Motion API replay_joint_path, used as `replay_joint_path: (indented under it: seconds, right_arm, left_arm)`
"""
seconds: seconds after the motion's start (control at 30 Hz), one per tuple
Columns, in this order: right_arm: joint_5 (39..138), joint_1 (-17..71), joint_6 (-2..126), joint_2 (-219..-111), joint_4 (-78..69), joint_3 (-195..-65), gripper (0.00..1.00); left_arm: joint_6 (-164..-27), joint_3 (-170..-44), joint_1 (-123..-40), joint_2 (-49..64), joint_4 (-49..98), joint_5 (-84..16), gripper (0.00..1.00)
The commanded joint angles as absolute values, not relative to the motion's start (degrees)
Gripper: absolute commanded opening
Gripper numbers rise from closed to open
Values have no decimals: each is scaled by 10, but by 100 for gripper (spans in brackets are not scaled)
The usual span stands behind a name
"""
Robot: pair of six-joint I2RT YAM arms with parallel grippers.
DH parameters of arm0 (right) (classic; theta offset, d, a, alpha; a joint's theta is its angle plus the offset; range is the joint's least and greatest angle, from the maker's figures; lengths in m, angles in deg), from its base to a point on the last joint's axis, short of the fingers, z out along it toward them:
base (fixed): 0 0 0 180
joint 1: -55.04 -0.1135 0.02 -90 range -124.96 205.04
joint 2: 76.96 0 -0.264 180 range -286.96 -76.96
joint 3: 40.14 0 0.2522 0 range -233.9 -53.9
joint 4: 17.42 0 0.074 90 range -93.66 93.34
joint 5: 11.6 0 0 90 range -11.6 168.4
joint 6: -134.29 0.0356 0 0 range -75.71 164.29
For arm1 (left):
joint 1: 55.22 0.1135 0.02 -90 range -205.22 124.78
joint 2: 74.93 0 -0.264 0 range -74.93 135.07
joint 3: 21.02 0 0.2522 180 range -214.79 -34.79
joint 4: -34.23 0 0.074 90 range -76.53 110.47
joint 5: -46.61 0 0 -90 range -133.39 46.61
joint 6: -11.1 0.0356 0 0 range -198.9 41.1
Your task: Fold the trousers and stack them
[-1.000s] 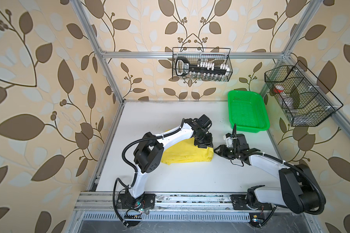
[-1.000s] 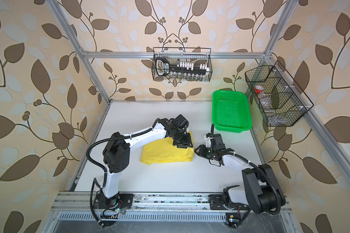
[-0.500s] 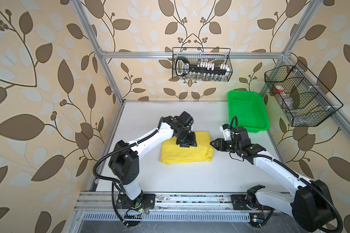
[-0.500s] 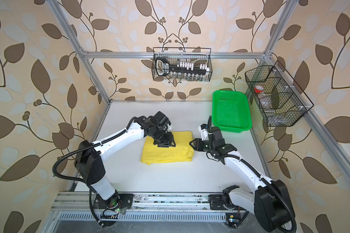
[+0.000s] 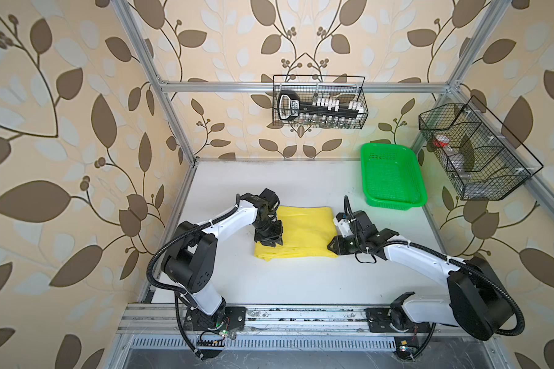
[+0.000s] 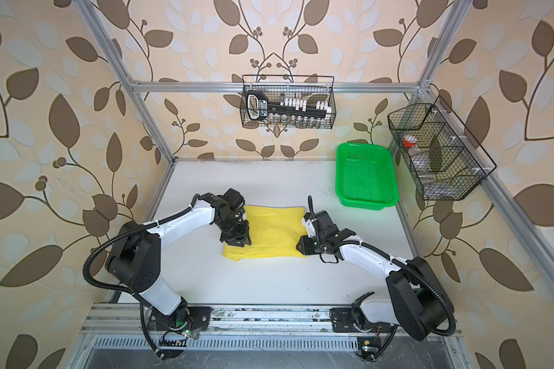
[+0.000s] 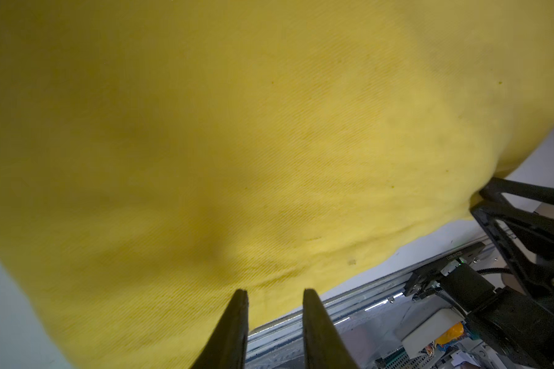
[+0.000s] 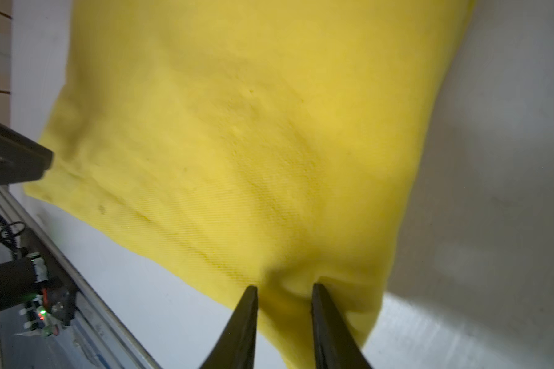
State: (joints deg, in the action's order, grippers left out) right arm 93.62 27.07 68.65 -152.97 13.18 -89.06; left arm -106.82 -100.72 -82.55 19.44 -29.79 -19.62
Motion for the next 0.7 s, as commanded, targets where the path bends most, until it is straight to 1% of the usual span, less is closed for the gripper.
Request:
replay_joint_path:
  seconds: [0.0, 0.1, 0.17, 0.37, 0.43, 0.53, 0.67]
  right_arm:
    - [908, 268, 672, -1548, 155, -858, 30]
    - [904, 268, 666, -1569, 150, -861, 30]
    - [897, 262, 659, -1564, 159, -868, 30]
    - [901, 251, 643, -1489, 195, -906, 30]
    - [892, 240, 638, -1467, 207, -925, 31]
    - [887, 226, 643, -1454, 195, -940, 31]
    - [889, 201, 650, -1496, 147, -947, 34]
  left_arm:
    - [-1042, -988, -826, 193, -331, -194, 31]
    - [-1035, -979, -821, 205, -331, -205, 29]
    - [-1034, -968, -821, 215, -324, -217, 28]
    - [-1014, -934, -795, 245, -310, -236, 28]
    - [-1010, -943, -789, 227, -316, -233, 30]
    - [-1004, -976, -785, 209, -347, -223, 36]
    - [-1006, -1022, -784, 189, -374, -197, 39]
